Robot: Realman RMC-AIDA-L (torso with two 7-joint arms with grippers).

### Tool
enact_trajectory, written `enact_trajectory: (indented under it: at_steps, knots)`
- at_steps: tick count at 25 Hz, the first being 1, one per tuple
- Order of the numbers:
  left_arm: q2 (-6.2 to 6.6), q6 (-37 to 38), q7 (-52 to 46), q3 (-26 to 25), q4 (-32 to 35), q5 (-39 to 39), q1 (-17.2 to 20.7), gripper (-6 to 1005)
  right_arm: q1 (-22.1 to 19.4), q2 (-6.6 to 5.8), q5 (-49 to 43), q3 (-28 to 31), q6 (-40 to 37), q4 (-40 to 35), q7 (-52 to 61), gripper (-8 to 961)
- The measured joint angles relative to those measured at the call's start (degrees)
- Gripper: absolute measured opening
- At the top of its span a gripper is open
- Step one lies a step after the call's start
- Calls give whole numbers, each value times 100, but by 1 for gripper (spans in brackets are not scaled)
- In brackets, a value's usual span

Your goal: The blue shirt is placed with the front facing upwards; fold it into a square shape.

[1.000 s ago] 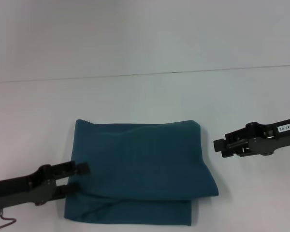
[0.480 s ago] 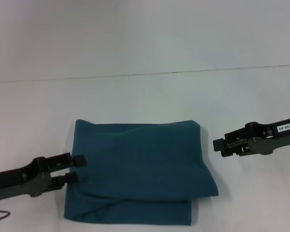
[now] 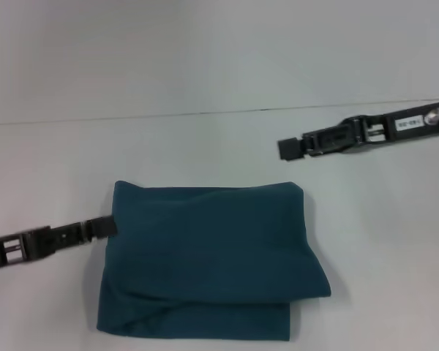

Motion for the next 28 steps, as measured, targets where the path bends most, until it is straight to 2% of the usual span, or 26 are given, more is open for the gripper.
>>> enact_trajectory:
  at_steps: [3, 6, 12, 14, 18, 23, 28]
  knots:
    - [-77, -16, 841, -21, 33, -80, 128, 797, -53, 273, -15, -13, 161, -229, -564, 446]
    - [-118, -196, 1201, -23, 33, -181, 254, 805, -142, 542, -448, -156, 519, -448, -969, 477]
    - [-171, -253, 2012, -41, 58, -223, 479, 819, -584, 915, -665, -421, 528, -496, -2494, 690]
    - [-198, -232, 2155, -13, 57, -191, 549, 824, -770, 961, -609, -480, 436, -377, -2956, 749]
    - [-231, -178, 2368, 145, 84, 6, 652, 826, -1003, 975, -535, -550, 261, 7, -3552, 868]
    - [-304, -148, 2488, 370, 72, 390, 679, 826, -1100, 981, -531, -591, 215, 414, -3785, 868]
    - [-353, -249, 2479, 611, 67, 441, 681, 826, -1078, 984, -485, -554, 270, 904, -4152, 869]
